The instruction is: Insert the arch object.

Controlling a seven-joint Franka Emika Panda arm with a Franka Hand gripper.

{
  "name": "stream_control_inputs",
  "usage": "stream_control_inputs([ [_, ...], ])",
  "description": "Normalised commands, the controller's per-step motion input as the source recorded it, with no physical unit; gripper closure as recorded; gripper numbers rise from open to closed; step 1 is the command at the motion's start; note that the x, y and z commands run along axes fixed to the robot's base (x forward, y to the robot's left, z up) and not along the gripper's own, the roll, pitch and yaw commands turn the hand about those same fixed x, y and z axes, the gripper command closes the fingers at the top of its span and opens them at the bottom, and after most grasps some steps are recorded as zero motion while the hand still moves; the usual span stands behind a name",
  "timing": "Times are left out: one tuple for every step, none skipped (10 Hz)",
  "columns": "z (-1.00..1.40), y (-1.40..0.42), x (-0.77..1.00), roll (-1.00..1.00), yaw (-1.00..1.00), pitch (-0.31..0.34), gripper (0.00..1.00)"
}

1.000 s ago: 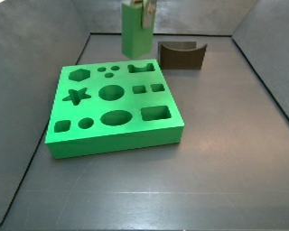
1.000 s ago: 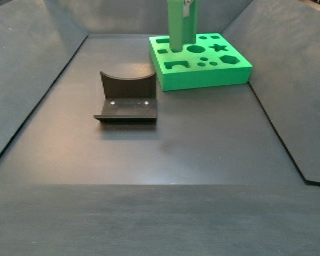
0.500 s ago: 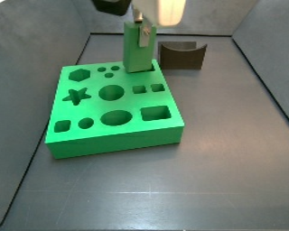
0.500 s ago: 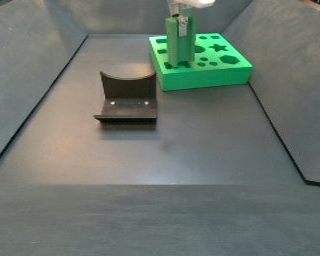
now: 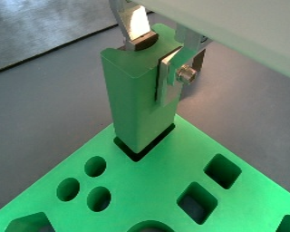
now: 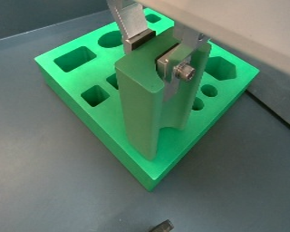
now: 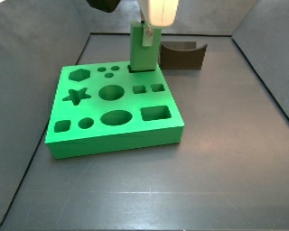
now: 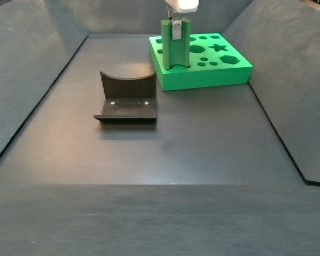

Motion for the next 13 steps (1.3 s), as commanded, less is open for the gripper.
stream_control_inputs([
  [-0.16, -0.31, -0.32, 0.0, -0.07, -0.126, 1.0],
  [-0.04, -0.13, -0.27, 0.0, 0.0, -0.15, 1.0],
  [-0.18, 0.0, -0.08, -0.08, 0.0, -0.119, 1.0],
  [-0.42, 0.0, 0.09, -0.13, 0.0, -0.073, 1.0],
  [-0.67, 0.0, 0.19, -0.14, -0.06, -0.094, 1.0],
  [-0.76, 0.03, 0.33, -0.14, -0.24, -0.061, 1.0],
  [-0.82, 0.09, 0.28, -0.11, -0.25, -0.044, 1.0],
  [-1.0, 0.0, -0.07, 0.0, -0.3, -0.101, 1.0],
  [-1.0, 0.0, -0.17, 0.0, -0.29, -0.036, 1.0],
  [-1.0, 0.0, -0.17, 0.0, -0.28, -0.033, 1.0],
  [-0.82, 0.0, 0.0, -0.15, -0.1, -0.094, 1.0],
  [-0.15, 0.05, 0.01, -0.18, -0.03, -0.024, 1.0],
  [0.0, 0.05, 0.0, 0.0, 0.0, 0.0, 1.0],
])
